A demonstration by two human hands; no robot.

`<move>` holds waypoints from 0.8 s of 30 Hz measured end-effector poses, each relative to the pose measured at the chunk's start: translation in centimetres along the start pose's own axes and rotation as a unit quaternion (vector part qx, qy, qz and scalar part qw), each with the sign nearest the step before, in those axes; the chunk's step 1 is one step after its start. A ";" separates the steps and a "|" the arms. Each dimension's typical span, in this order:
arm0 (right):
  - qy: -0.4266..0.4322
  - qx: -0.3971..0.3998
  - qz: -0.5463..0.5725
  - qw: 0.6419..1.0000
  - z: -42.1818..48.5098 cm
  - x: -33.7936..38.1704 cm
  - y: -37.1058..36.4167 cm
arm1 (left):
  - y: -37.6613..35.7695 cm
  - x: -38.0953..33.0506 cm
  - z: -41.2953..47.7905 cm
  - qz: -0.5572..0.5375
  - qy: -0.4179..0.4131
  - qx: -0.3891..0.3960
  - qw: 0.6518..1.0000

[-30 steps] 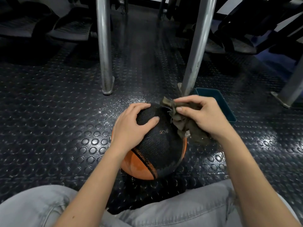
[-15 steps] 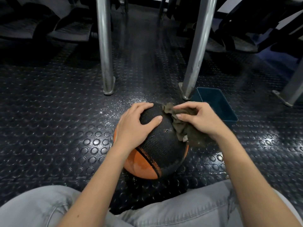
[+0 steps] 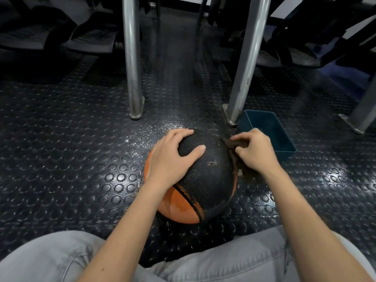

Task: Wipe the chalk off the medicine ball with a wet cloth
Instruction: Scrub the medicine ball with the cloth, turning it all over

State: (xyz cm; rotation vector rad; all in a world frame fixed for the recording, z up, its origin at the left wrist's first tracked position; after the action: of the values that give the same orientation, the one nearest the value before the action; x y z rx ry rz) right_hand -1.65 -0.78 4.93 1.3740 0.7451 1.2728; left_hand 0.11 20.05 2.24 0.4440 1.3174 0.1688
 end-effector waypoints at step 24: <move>-0.029 0.030 -0.027 0.999 0.3 -1.4 0.5 | 0.3 0.0 0.0 -0.004 -0.024 -0.010 1.000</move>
State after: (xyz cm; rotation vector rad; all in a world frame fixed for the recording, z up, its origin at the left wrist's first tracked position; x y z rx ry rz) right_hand -1.83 -2.33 5.07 1.4234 0.7803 1.1720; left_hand 0.18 20.34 2.40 0.4236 1.2693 0.1642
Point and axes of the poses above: each hand's wrist, its own z-axis towards the middle knuckle, its own y-axis out of the back of the hand, x = y × z, the point moved 6 cm from there along z, towards the middle knuckle, and after that the axes turned 11 degrees about -z, right-handed, at the moved point
